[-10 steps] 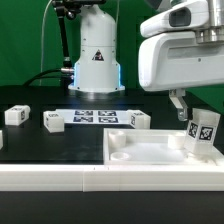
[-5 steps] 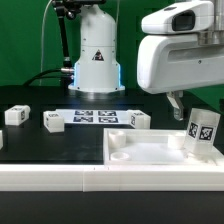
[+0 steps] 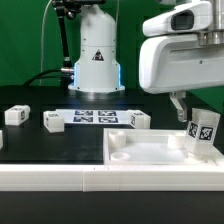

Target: Assemble one leg

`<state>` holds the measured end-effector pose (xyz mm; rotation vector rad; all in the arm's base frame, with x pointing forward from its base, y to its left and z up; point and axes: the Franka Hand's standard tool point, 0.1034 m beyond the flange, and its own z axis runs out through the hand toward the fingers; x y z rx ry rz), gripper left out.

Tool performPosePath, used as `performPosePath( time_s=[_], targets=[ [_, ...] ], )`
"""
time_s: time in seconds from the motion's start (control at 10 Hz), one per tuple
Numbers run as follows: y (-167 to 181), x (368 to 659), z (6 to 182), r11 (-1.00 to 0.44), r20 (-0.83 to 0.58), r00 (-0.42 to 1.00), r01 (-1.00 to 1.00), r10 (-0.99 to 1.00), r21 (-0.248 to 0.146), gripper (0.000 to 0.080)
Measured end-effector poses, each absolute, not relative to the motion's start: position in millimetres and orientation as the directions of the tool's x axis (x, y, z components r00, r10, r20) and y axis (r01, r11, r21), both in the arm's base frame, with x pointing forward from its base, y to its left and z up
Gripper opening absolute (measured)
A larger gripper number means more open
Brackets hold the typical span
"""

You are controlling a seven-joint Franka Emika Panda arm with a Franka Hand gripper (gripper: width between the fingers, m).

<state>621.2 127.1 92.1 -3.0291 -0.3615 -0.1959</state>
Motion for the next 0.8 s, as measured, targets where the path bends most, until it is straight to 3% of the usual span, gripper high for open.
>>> performPosePath(
  time_s=[0.1, 0.2, 0.3, 0.8],
  targets=[
    [127.4, 621.2, 92.2, -0.968, 0.137, 0.964, 0.240, 0.229, -0.069, 0.0389],
    [127.2, 621.5, 92.6, -0.969, 0.138, 0.964, 0.239, 0.228, -0.069, 0.0389],
    [127.2, 621.7, 92.7, -0.969, 0.139, 0.964, 0.239, 0.228, -0.069, 0.0301],
    [126.4, 622.2, 92.9, -0.986, 0.133, 0.983, 0.142, 0.131, -0.084, 0.0301]
  ],
)
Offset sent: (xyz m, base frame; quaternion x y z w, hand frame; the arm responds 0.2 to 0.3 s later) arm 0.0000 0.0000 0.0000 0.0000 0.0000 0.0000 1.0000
